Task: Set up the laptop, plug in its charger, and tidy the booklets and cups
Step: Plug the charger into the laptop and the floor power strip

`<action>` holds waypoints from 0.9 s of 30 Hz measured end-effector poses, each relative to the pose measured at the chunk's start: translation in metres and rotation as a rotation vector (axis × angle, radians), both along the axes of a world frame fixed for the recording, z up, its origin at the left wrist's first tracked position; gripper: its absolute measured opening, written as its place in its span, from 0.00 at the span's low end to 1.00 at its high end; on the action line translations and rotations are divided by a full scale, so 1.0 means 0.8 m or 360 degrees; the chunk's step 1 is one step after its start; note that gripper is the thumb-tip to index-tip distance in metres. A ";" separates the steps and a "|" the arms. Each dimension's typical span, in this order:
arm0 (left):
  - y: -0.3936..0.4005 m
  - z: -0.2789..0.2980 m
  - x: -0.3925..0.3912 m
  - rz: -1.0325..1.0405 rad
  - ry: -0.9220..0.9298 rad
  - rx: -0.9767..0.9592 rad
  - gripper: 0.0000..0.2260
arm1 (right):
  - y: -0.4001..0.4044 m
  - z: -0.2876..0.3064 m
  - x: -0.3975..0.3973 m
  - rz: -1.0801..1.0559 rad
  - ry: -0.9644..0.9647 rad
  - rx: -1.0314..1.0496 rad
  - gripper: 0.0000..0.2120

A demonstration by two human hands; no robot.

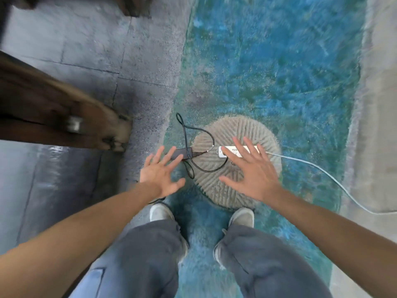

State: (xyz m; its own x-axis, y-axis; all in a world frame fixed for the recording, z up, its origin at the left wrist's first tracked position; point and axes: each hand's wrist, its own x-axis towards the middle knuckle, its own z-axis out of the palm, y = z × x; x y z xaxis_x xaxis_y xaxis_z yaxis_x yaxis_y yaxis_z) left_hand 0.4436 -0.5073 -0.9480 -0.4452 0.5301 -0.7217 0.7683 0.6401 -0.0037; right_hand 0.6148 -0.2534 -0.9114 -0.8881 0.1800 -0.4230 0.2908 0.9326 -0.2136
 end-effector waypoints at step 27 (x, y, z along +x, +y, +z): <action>-0.065 0.589 0.180 0.1024 0.0247 0.0627 0.34 | -0.084 0.527 0.017 -0.0016 0.0377 -0.0256 0.41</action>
State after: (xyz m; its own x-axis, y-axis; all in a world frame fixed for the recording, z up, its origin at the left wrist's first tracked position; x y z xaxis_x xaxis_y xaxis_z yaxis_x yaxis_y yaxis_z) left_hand 0.5880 -0.5591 -0.4771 -0.8336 0.3376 -0.4372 0.2537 0.9371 0.2399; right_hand 0.6285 -0.3208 -0.4895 -0.9641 0.1368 -0.2277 0.2243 0.8785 -0.4218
